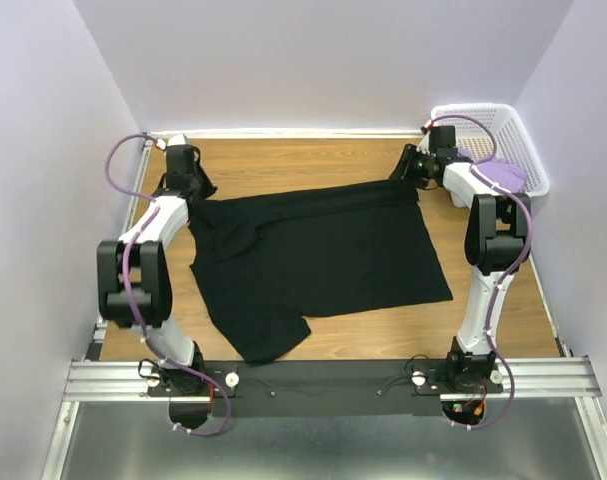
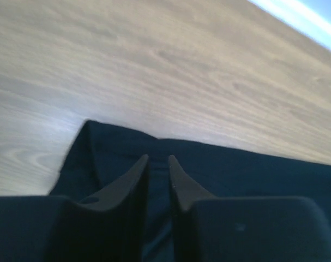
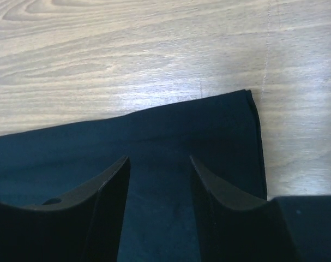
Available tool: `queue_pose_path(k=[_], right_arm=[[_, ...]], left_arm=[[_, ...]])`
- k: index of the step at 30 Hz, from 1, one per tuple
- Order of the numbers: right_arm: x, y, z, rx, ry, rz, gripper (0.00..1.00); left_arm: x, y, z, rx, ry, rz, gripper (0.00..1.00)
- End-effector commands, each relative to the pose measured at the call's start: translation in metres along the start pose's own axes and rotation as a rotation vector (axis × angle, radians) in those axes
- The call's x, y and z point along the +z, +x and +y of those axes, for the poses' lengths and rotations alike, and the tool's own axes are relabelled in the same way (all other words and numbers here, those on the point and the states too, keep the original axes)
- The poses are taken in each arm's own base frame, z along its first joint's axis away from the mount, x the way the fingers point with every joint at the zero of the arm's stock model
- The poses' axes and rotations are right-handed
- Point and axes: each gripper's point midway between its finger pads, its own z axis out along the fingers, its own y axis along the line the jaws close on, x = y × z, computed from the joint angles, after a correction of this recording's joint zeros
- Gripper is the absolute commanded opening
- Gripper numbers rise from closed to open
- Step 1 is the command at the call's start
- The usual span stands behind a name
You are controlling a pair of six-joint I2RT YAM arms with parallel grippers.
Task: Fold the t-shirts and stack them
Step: Fold the tshirt
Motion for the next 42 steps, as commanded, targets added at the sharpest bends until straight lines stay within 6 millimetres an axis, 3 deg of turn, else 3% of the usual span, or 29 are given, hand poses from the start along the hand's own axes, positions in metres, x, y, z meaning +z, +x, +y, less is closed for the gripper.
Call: queue_pose_path(k=[1,6,10,21,25,27,30,32,34,35,36,38,42], right_arm=[[0.009,0.004,0.001,0.028,-0.023,-0.001,0.54],[0.020,0.020,-0.028,0.043,0.066,0.022,0.54],[0.024,0.032,-0.053,0.072,0.120,0.043,0.54],[0.018,0.054,-0.098,0.137,0.245,0.061,0.54],[0.011,0.056,-0.103,0.132,0.280,0.055,0.54],[0.002,0.047,-0.099,0.103,0.276,0.034,0.54],[-0.014,0.025,-0.084,0.065,0.243,-0.017,0.54],[-0.021,0.014,-0.071,0.025,0.213,-0.040,0.56],[-0.033,-0.002,-0.048,-0.031,0.178,-0.081,0.57],[-0.039,-0.008,-0.045,-0.042,0.172,-0.096,0.58],[-0.038,-0.005,-0.020,-0.086,0.136,-0.093,0.60],[-0.049,-0.011,0.007,-0.144,0.094,-0.118,0.60],[-0.053,0.015,0.090,-0.330,-0.025,-0.101,0.61]], left_arm=[[0.039,0.043,0.025,-0.028,-0.085,0.125,0.24],[0.078,0.073,0.063,-0.059,-0.178,0.229,0.14],[0.093,0.080,0.076,-0.071,-0.204,0.262,0.12],[0.095,0.086,0.095,-0.097,-0.236,0.277,0.11],[0.095,0.084,0.095,-0.106,-0.236,0.272,0.11],[0.094,0.079,0.095,-0.105,-0.234,0.263,0.11],[0.087,0.064,0.088,-0.098,-0.217,0.232,0.13],[0.078,0.040,0.076,-0.099,-0.180,0.183,0.22],[0.064,0.014,0.063,-0.088,-0.145,0.126,0.41],[0.059,0.005,0.058,-0.083,-0.134,0.106,0.41],[0.052,-0.002,0.053,-0.074,-0.124,0.089,0.49],[0.031,-0.026,0.042,-0.055,-0.107,0.029,0.56],[-0.013,-0.040,0.033,-0.042,-0.096,-0.038,0.61]])
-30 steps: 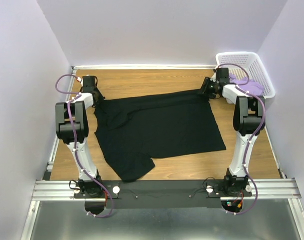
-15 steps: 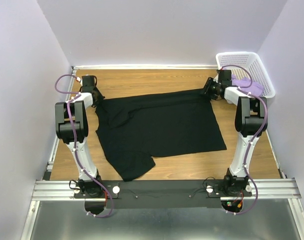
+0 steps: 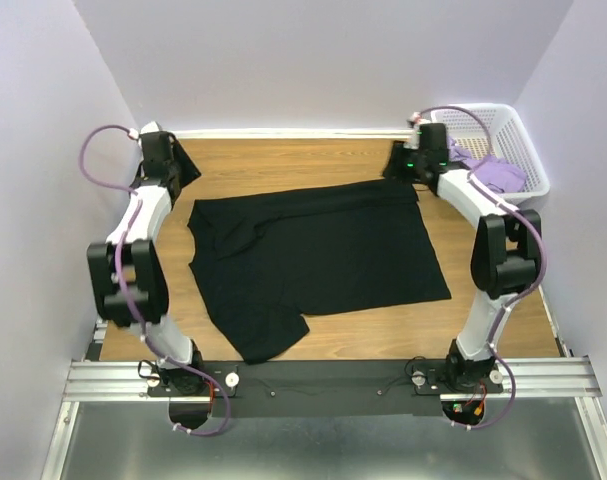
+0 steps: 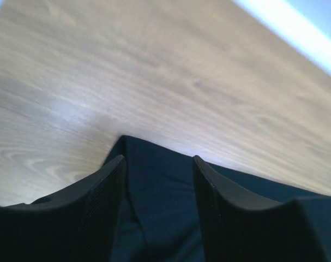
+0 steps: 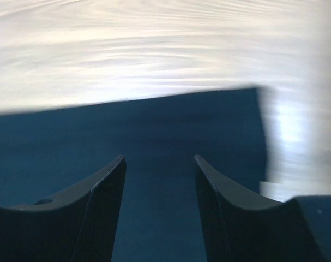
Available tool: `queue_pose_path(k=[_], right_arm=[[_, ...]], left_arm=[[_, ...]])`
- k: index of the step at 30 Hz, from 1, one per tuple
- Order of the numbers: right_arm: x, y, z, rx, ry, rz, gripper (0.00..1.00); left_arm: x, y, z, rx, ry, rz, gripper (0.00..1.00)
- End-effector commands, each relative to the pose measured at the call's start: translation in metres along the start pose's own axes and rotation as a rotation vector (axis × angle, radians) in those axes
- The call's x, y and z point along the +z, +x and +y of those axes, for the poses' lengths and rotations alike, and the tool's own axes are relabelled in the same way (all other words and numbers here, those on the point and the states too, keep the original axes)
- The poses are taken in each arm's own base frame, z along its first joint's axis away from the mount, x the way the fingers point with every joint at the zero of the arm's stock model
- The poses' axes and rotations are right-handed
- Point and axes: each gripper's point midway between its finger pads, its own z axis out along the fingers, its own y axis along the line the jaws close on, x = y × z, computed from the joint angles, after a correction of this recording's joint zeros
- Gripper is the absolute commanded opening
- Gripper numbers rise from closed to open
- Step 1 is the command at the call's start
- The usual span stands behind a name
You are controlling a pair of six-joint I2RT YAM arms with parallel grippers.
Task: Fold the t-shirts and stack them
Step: Fold the tshirt
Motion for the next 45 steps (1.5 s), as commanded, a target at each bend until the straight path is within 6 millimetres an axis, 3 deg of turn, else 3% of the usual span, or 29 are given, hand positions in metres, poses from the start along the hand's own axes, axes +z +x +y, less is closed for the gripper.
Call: queue_pose_path(k=[1,2,4,5,8,9,13,18,27,34,45], right_arm=[[-0.024,0.016,0.099,-0.246,-0.152,-0.003,0.61],[-0.026,0.031,0.131,-0.300,-0.209,0.014,0.60],[-0.027,0.048,0.161,-0.370,-0.264,0.032,0.58],[-0.027,0.066,0.187,-0.432,-0.309,0.052,0.56],[-0.027,0.093,0.223,-0.530,-0.379,0.078,0.53],[-0.025,0.110,0.244,-0.594,-0.418,0.092,0.52],[-0.020,0.145,0.287,-0.711,-0.500,0.115,0.46],[-0.007,0.184,0.327,-0.805,-0.561,0.143,0.45],[0.011,0.203,0.356,-0.817,-0.597,0.147,0.44],[0.023,0.210,0.365,-0.796,-0.604,0.156,0.44],[0.025,0.222,0.372,-0.801,-0.628,0.172,0.44]], left_arm=[[-0.060,-0.013,-0.002,0.027,0.002,-0.097,0.61],[-0.069,-0.009,-0.001,0.021,0.003,-0.104,0.61],[-0.083,0.001,0.003,0.025,0.005,-0.112,0.61],[-0.095,0.015,0.008,0.030,0.004,-0.113,0.60],[-0.114,0.045,0.018,0.021,0.028,-0.098,0.59],[-0.118,0.051,0.018,0.016,0.041,-0.100,0.59],[-0.128,0.083,0.032,0.028,0.050,-0.076,0.59],[-0.125,0.088,0.032,0.055,0.059,-0.074,0.59],[-0.119,0.092,0.031,0.061,0.064,-0.044,0.59],[-0.118,0.094,0.029,0.062,0.073,-0.033,0.59],[-0.118,0.093,0.027,0.062,0.082,-0.031,0.59]])
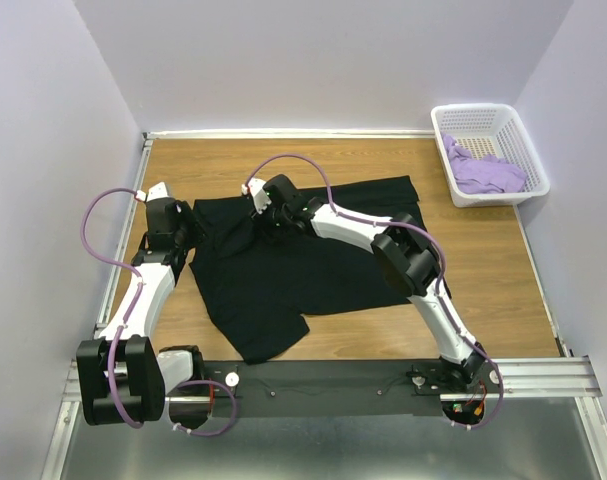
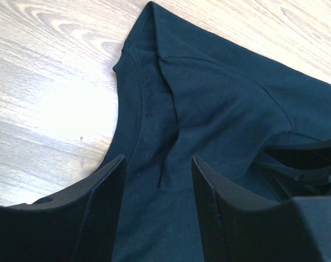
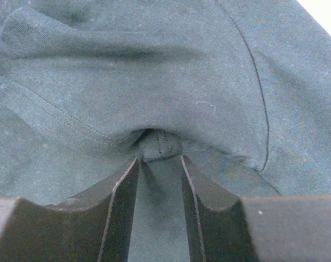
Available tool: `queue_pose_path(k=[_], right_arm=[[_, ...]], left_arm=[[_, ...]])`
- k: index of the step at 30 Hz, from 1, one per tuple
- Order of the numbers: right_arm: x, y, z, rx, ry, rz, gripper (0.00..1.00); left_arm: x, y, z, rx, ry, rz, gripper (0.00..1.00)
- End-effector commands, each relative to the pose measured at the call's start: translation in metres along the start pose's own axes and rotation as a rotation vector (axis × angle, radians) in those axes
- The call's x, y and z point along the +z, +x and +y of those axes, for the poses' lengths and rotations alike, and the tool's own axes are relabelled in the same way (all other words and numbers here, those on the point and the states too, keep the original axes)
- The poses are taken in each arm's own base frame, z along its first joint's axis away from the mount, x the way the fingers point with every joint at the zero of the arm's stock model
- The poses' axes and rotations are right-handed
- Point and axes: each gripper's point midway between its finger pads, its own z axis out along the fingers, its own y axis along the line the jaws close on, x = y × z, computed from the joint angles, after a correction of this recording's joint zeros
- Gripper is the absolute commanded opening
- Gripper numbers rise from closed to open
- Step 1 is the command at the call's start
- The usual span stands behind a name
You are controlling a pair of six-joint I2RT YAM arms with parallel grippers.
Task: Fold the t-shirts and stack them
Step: Fold the tshirt
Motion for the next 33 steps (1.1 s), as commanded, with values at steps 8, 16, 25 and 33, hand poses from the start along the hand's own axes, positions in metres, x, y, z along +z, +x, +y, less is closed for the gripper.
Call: queue_pose_path(k=[8,16,25,33], right_arm=[[0.017,0.003,0.010,-0.005,-0.008,0.005,0.39],[0.012,-0.003,0.009,-0.011,-0.001,-0.005,0.07],[-0.018,-0.017,0.003,-0.044,0.045,-0.028,0.01],[-0.032,-0.012,0.010,-0.026,0.020,-0.020,0.00]], left_arm=[[0.001,-0.008,-0.009,0.013,0.036,-0.017,0.59],[0.001,-0.006,-0.008,0.014,0.031,-0.013,0.59],[0.001,-0.007,-0.008,0.017,0.030,-0.015,0.59],[0.001,-0.006,-0.006,0.019,0.024,-0.013,0.59]])
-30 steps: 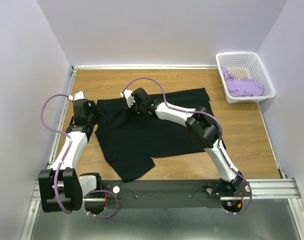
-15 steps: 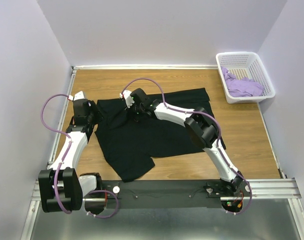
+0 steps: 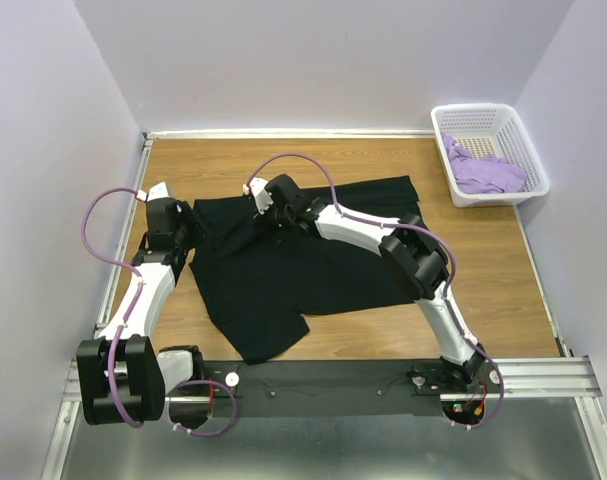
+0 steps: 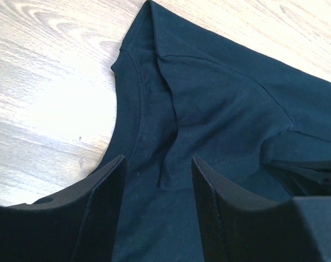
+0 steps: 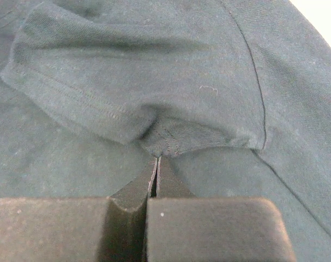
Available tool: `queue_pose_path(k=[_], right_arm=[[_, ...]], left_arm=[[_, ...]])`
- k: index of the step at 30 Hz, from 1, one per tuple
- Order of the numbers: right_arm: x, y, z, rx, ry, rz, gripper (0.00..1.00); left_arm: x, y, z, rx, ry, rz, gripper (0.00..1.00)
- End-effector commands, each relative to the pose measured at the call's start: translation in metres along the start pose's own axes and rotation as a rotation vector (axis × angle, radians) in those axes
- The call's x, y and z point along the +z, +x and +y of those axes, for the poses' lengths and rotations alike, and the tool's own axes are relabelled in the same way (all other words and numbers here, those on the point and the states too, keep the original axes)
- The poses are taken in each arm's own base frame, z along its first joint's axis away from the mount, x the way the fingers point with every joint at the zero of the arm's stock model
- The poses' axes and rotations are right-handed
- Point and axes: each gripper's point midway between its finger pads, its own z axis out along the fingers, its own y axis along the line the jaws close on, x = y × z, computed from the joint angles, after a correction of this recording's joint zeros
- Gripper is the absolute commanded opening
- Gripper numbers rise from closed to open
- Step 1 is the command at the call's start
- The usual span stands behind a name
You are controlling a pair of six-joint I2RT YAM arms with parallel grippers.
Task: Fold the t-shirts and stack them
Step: Fold the tshirt
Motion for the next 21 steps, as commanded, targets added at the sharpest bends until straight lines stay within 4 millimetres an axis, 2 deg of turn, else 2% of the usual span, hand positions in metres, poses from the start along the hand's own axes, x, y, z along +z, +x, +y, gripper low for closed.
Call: queue_pose_path(k=[1,9,21], right_arm=[[-0.017,-0.008,0.006,-0.012,0.006,-0.014,0.01],[-0.028,-0.004,0.005,-0.011,0.012,-0.006,0.01],[-0.036,0.017,-0.002,0.004,0.048,0.037,0.01]], left_arm=[[0.001,-0.007,-0.006,0.017,0.020,-0.018,0.59],[0.003,-0.005,-0.005,0.017,0.016,-0.010,0.59],[0.004,-0.004,-0.003,0.018,0.008,-0.005,0.59]])
